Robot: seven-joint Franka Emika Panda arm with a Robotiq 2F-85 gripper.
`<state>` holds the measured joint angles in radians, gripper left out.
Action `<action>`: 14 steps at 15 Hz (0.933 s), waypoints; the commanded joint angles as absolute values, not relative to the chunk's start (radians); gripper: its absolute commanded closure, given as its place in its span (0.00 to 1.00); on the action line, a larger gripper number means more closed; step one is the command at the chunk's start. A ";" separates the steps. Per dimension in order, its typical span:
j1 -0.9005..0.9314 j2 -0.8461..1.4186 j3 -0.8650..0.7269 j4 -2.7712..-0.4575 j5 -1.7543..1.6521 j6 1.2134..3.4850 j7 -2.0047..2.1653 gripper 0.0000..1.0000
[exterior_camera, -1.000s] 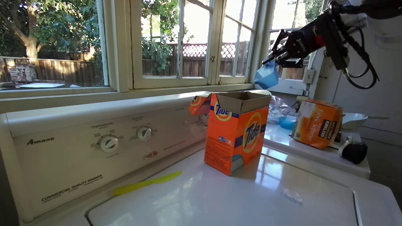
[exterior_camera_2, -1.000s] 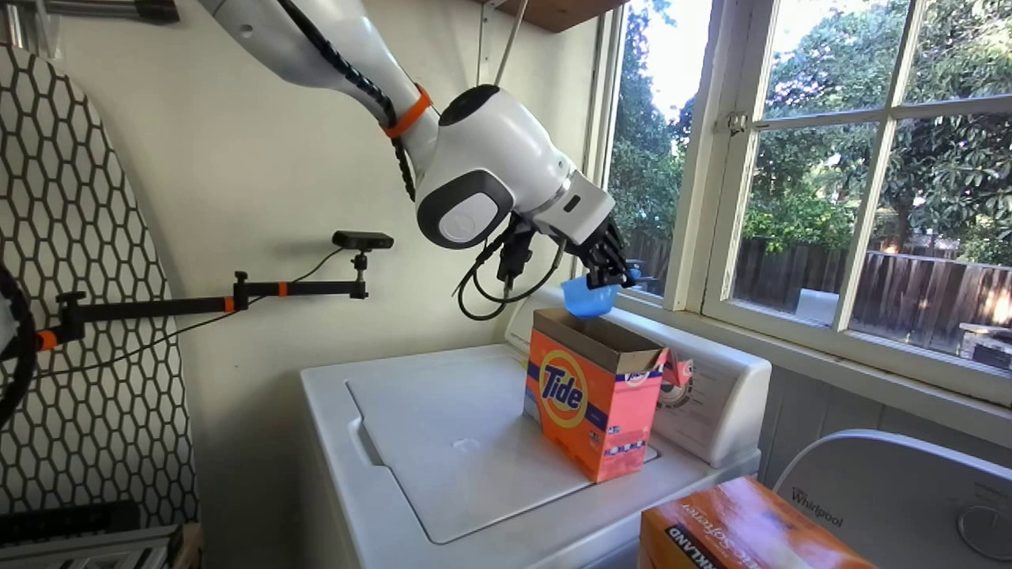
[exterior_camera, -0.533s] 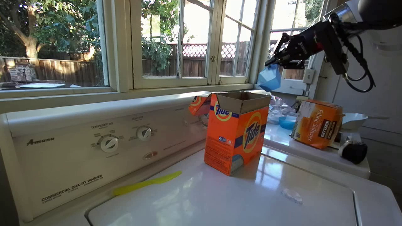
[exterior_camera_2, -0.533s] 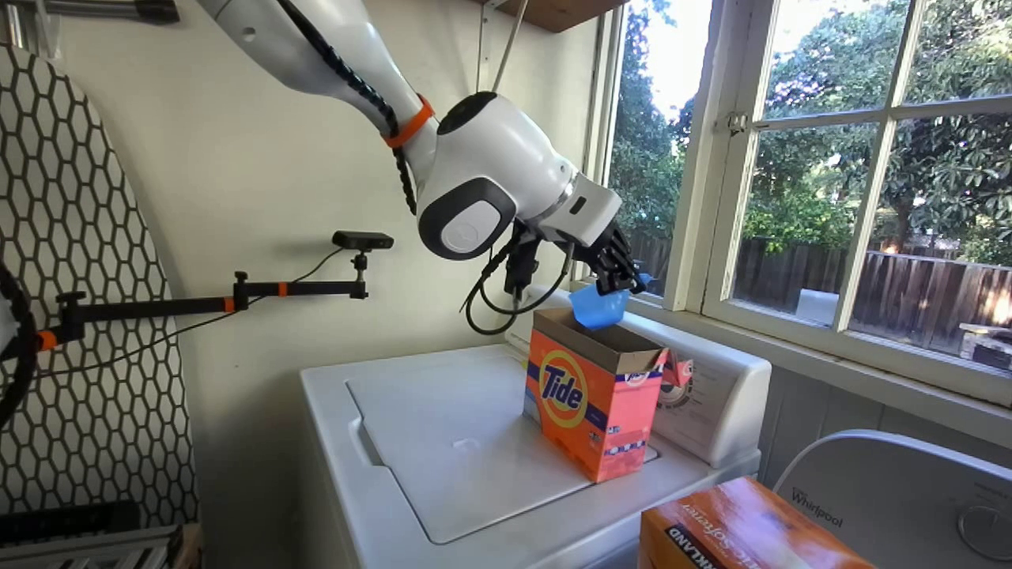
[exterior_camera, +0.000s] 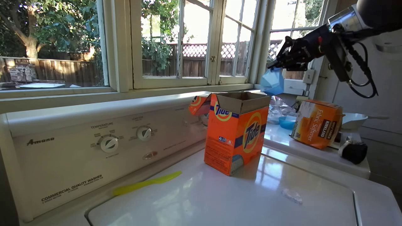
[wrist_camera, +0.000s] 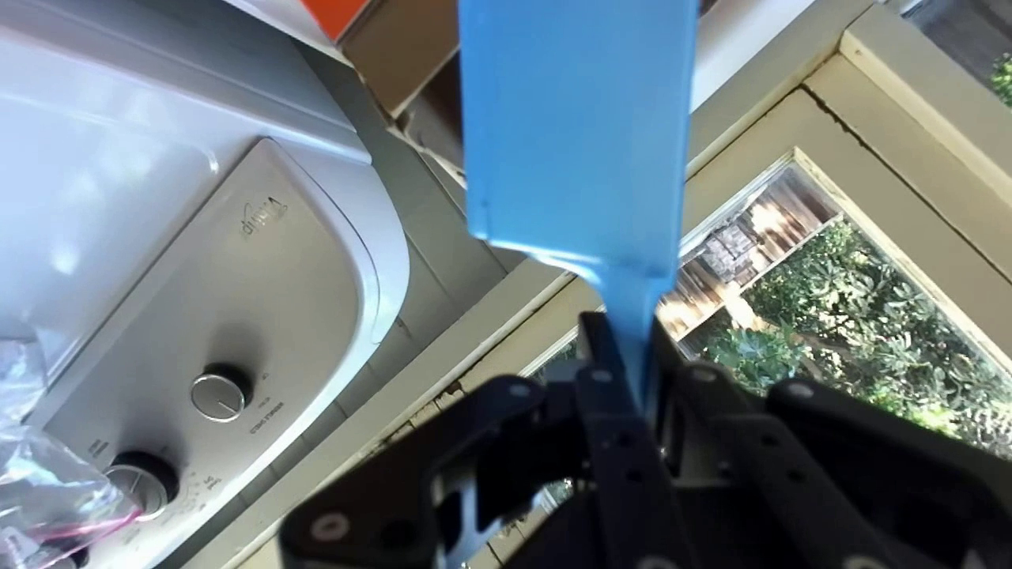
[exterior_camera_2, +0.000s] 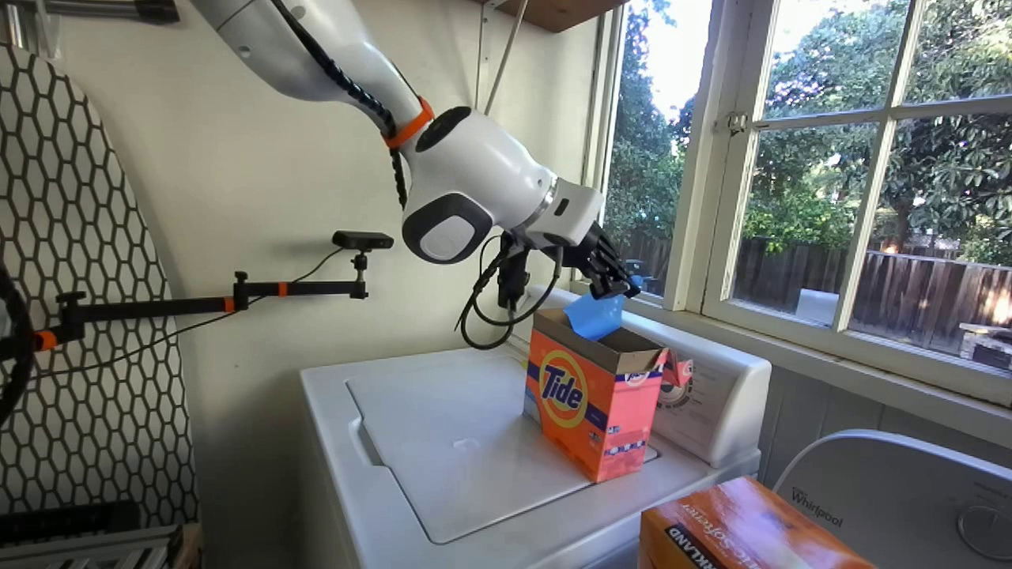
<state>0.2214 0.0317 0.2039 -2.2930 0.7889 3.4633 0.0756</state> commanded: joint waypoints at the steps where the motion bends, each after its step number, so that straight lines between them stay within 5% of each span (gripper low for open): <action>1: 0.304 0.075 0.219 -2.245 1.027 3.561 -0.164 0.97; 14: 0.460 0.215 0.295 -1.788 1.663 3.830 -0.899 0.97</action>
